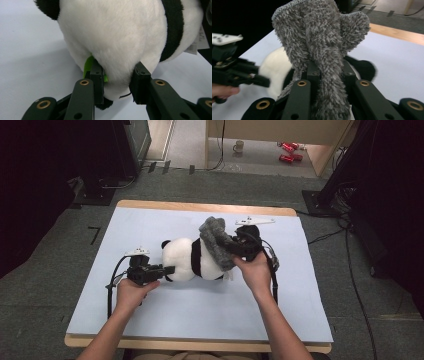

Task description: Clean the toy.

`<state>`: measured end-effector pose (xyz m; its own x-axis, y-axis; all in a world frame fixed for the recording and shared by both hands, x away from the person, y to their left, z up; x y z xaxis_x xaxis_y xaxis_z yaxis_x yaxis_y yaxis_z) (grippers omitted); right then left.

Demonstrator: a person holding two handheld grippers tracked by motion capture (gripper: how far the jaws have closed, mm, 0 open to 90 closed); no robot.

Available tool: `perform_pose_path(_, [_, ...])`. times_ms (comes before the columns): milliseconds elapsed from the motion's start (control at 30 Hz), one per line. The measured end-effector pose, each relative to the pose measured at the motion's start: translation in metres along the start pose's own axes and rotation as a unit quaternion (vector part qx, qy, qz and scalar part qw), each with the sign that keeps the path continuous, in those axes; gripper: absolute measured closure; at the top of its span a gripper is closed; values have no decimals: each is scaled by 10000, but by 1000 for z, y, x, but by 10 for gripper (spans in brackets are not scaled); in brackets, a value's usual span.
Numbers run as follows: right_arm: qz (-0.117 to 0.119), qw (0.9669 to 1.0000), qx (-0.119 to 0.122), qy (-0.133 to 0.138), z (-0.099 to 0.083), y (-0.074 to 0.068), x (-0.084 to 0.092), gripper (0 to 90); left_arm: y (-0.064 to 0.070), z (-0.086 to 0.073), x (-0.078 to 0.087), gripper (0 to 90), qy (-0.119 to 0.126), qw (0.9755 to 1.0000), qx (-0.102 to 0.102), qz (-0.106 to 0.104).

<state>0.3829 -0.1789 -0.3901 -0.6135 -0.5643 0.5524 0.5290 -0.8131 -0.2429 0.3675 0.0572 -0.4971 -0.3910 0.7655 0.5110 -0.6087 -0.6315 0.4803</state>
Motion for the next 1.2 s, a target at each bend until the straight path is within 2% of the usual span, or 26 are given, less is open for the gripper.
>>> perform_pose_path(100, [95, 9999, 108, -61, -1, -14, -6, 759, -2, 1, -1, 684, 2, 10000, 16, -10])
perform_pose_path(133, [138, 9998, 110, -82, -1, -19, -8, 759, -2, 2, -1, 685, -16, 10000, 79, -29])
perform_pose_path(267, [327, 9991, 119, -227, -8, -38, -25, 759, -1, 2, -3, 660, 37, 9999, 55, 133])
perform_pose_path(400, [354, 9981, 242, -433, -13, -55, -47, 759, -2, 3, -3, 657, 34, 9999, 57, 116])
perform_pose_path(600, [336, 9973, 394, -511, -7, -72, -71, 758, -2, 3, -3, 655, 45, 9999, 68, 131])
perform_pose_path(767, [384, 9965, 388, -640, -10, -85, -92, 757, -1, 4, -3, 656, 64, 9998, 54, 187])
perform_pose_path(867, [227, 9958, 514, -718, -17, -84, -100, 756, -2, 3, -5, 659, 18, 9996, 120, 237])
perform_pose_path(1000, [140, 9951, 639, -737, -20, -78, -101, 757, -3, 3, -6, 661, -6, 9997, 108, 238])
perform_pose_path(1033, [-12, 9937, 812, -772, -20, -74, -99, 757, -3, 2, -7, 663, -26, 9996, 148, 255])
perform_pose_path(1200, [-217, 9925, 836, -863, -21, -60, -89, 757, -8, 2, -9, 664, -25, 9996, 190, 217])
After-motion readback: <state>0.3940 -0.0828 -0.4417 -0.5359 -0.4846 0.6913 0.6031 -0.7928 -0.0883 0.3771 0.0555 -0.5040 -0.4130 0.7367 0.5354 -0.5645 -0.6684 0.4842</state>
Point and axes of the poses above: each handheld gripper's, and its own axes: x roughly backward along the jaws, z roughly out of its top, y roughly to its right, the point moved 7 cm from there along -x, roughly forward along the jaws, and after that the axes turned 2 degrees about -z, right-handed, at the moved point
